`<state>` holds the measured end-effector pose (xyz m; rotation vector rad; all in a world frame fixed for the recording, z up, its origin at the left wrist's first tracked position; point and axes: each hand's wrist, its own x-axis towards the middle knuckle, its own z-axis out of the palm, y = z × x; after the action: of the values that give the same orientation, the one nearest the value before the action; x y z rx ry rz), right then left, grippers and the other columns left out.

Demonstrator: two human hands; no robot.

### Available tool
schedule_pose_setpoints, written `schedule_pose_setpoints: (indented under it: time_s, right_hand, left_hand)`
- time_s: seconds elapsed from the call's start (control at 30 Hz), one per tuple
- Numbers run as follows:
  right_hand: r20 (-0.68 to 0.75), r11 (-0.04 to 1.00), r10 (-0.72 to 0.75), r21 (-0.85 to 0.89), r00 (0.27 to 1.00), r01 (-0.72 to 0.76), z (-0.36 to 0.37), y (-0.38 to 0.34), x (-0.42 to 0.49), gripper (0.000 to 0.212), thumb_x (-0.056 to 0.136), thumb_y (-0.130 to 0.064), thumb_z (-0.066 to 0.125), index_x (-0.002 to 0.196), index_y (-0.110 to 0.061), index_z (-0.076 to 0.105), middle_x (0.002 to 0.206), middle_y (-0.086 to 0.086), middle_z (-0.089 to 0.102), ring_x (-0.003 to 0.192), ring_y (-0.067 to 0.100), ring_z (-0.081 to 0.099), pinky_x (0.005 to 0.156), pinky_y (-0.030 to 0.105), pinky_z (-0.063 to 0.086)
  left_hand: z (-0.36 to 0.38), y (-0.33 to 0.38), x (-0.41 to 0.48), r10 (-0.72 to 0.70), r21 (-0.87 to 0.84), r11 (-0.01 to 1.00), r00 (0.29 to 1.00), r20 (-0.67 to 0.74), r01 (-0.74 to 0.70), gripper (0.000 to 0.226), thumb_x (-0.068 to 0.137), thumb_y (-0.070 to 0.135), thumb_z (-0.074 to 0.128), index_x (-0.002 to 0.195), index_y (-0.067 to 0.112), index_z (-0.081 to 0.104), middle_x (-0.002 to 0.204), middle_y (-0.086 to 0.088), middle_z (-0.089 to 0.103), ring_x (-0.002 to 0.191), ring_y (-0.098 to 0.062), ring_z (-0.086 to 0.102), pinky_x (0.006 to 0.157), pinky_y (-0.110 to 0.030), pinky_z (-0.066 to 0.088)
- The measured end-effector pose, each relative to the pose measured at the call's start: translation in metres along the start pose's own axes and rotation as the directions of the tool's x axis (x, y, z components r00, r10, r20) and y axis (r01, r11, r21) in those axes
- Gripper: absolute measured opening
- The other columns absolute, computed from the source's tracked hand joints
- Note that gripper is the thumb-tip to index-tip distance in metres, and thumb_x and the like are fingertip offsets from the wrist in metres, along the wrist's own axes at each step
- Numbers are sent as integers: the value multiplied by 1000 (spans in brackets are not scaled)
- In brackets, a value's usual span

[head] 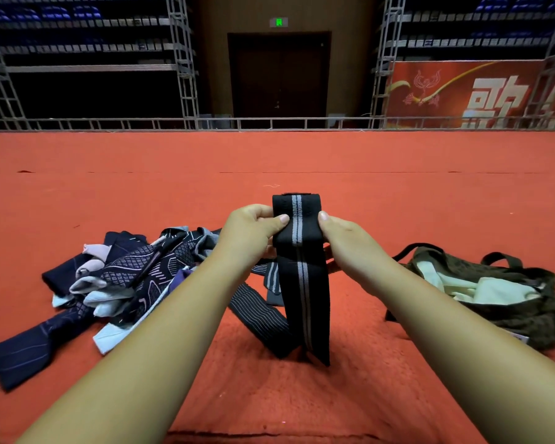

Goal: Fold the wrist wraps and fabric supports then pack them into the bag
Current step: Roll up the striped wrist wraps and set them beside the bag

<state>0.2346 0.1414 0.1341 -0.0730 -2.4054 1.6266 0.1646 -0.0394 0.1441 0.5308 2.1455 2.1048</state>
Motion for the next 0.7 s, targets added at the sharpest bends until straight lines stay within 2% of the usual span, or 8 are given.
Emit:
schedule_pose_setpoints:
  time_s: [0.07, 0.13, 0.23, 0.3, 0.4, 0.5, 0.63, 0.7]
  right_hand:
    - [39, 998, 38, 50, 999, -40, -1, -6, -1, 52, 110, -59, 39, 118, -22, 74, 97, 2, 79, 74, 19, 70, 70, 49, 61]
    - [93, 1000, -7, 31, 996, 4, -1, -10, -2, 39, 109, -54, 50, 121, -24, 72, 96, -6, 78, 78, 14, 75, 73, 46, 64]
    - [103, 997, -79, 12, 992, 78, -1, -8, -1, 24, 106, -39, 62, 122, -23, 71, 109, 0, 81, 96, 20, 80, 90, 61, 63]
    - [74, 997, -70, 45, 995, 67, 0, -8, -1, 33, 99, -46, 65, 121, -23, 71, 111, 5, 81, 102, 29, 79, 94, 67, 59]
    - [14, 994, -96, 57, 995, 95, 2, -4, 4, 40, 92, -54, 62, 119, -25, 71, 109, 7, 81, 102, 35, 79, 93, 70, 57]
    - [-64, 991, -136, -21, 989, 135, 2, 1, 7, 29, 99, -52, 57, 117, -32, 70, 106, -1, 81, 99, 23, 79, 95, 61, 59]
    - [-103, 992, -124, -18, 987, 122, 7, 3, 5, 24, 104, -52, 53, 115, -39, 70, 109, -7, 80, 103, 17, 77, 100, 56, 57]
    - [-101, 995, -91, 24, 991, 94, 9, 4, 4, 24, 107, -51, 52, 117, -40, 71, 111, -9, 80, 105, 17, 77, 102, 55, 57]
  left_hand:
    - [0, 0, 0, 15, -12, 1000, 1000, -23, -15, 11, 101, 16, 72, 111, 12, 76, 96, -7, 83, 84, -22, 80, 67, -33, 62]
    - [0, 3, -2, 26, -41, 999, 999, -35, -28, 11, 101, 15, 73, 112, 12, 76, 97, -7, 83, 87, -23, 81, 70, -33, 64]
    - [-2, 6, -4, 46, -88, 995, 998, -33, -49, 13, 102, 15, 72, 114, 12, 74, 97, -6, 83, 89, -21, 81, 72, -31, 64]
    - [-3, 8, -6, 33, -123, 992, 999, -5, -33, 17, 102, 18, 73, 118, 13, 73, 104, -8, 82, 93, -23, 81, 74, -32, 64]
    - [-8, 9, -9, -32, -165, 985, 993, 116, 51, 24, 103, 21, 71, 126, 13, 70, 114, -10, 81, 100, -29, 80, 80, -38, 64]
    - [-12, 7, -12, -56, -129, 988, 978, 199, 83, 26, 102, 21, 72, 126, 11, 71, 117, -9, 80, 101, -30, 80, 82, -38, 63]
    - [-11, 6, -13, -19, -77, 997, 993, 117, 28, 21, 99, 16, 76, 120, 9, 74, 111, -8, 80, 82, -21, 79, 72, -34, 64]
    - [-10, 5, -11, 25, -13, 1000, 998, 63, -24, 18, 98, 14, 77, 116, 11, 75, 108, -9, 81, 85, -23, 79, 75, -41, 66]
